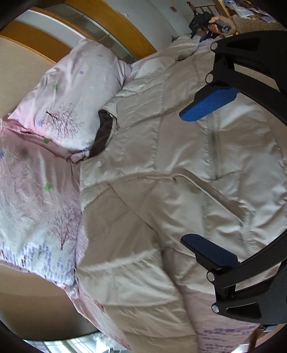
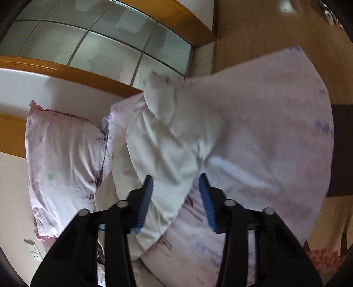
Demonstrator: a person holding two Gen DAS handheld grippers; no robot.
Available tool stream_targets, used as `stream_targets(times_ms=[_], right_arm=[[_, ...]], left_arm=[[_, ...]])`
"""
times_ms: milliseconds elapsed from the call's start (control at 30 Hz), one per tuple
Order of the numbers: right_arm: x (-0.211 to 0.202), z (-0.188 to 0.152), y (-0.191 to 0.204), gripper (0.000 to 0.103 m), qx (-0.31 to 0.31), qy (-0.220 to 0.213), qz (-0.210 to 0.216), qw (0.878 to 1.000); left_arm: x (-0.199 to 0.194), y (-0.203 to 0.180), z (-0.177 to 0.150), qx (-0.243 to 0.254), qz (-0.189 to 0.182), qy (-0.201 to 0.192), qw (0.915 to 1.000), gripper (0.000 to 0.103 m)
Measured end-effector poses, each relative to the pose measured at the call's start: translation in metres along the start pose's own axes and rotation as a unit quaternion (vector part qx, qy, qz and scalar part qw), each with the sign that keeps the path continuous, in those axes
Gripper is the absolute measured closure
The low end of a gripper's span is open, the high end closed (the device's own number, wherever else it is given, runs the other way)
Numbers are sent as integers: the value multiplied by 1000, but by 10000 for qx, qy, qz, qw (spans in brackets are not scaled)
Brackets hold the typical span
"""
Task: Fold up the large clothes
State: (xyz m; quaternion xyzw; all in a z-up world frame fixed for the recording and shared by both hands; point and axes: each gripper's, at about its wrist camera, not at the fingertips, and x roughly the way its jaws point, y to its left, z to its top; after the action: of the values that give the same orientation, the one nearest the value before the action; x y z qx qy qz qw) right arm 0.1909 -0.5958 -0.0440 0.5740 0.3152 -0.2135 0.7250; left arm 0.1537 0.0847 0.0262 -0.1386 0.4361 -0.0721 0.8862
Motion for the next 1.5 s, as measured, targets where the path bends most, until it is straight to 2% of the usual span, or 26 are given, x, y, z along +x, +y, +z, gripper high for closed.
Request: stream_targets(times_ms=[67, 167, 200, 333, 433, 533, 567, 700, 833, 1000, 1100, 1167, 1233, 1267, 1300, 1333, 1367, 1400, 1433, 1467, 1500], right_arm=[[3, 3, 6, 85, -184, -110, -124, 9997], [-1, 4, 21, 93, -658, -363, -226, 9969], [-4, 3, 28, 95, -851, -455, -257, 9950], [-16, -7, 69, 97, -1735, -871, -199, 9808], [-22, -22, 106, 98, -2348, -1025, 63, 9666], [-31, -55, 152, 98, -3174, -1058, 486, 9411], [-34, -73, 169, 98, -3514, -989, 707, 9283], [-33, -140, 217, 98, -4396, -398, 1377, 8867], [-16, -213, 237, 98, -5059, 434, 1733, 8439], [16, -277, 241, 98, -5577, 1386, 1722, 8001], [35, -311, 235, 99, -5967, 1729, 1457, 7699], [46, -329, 231, 98, -6181, 1894, 1247, 7527], [50, -342, 225, 98, -6331, 1918, 1115, 7416], [50, -347, 226, 97, -6433, 1871, 1041, 7350], [50, -350, 227, 95, -6514, 1804, 959, 7307], [49, -356, 231, 92, -6559, 1798, 920, 7273], [47, -356, 230, 82, -6590, 1832, 870, 7243], [45, -356, 229, 52, -6577, 1914, 868, 7233], [40, -357, 229, 31, -6526, 2001, 987, 7241], [34, -362, 223, 18, -6510, 1979, 1067, 7250], [28, -364, 223, 18, -6546, 1926, 1132, 7222]], left_arm=[[3, -3, 6, 88, -12, -82, 9999, 2], [9, -7, 15, 119, -239, -236, 9994, 2], [11, -8, 17, 119, -328, -237, 9991, 2], [21, -13, 27, -31, -1177, -207, 9928, 2], [27, -20, 32, -186, -1497, -124, 9885, 2], [33, -26, 37, -402, -1873, -77, 9815, 2], [37, -30, 40, -513, -2064, -31, 9771, 2], [46, -39, 43, -890, -2670, 135, 9595, 2], [60, -51, 46, -1106, -2986, 388, 9472, 2], [91, -70, 46, -1410, -3272, 848, 9305, 2], [112, -80, 45, -1448, -3259, 1136, 9273, 2], [124, -83, 42, -1567, -3158, 1271, 9271, 9], [136, -82, 40, -1749, -3045, 1423, 9255, 19], [139, -80, 40, -1793, -2972, 1471, 9262, 28], [143, -79, 39, -1842, -2885, 1519, 9272, 39], [146, -77, 39, -1889, -2839, 1547, 9272, 44], [149, -75, 40, -1930, -2792, 1580, 9273, 58], [152, -73, 41, -1932, -2743, 1600, 9283, 75], [154, -72, 43, -1897, -2700, 1614, 9301, 79], [156, -70, 45, -1842, -2685, 1589, 9321, 83], [154, -66, 45, -1799, -2619, 1527, 9358, 86]])
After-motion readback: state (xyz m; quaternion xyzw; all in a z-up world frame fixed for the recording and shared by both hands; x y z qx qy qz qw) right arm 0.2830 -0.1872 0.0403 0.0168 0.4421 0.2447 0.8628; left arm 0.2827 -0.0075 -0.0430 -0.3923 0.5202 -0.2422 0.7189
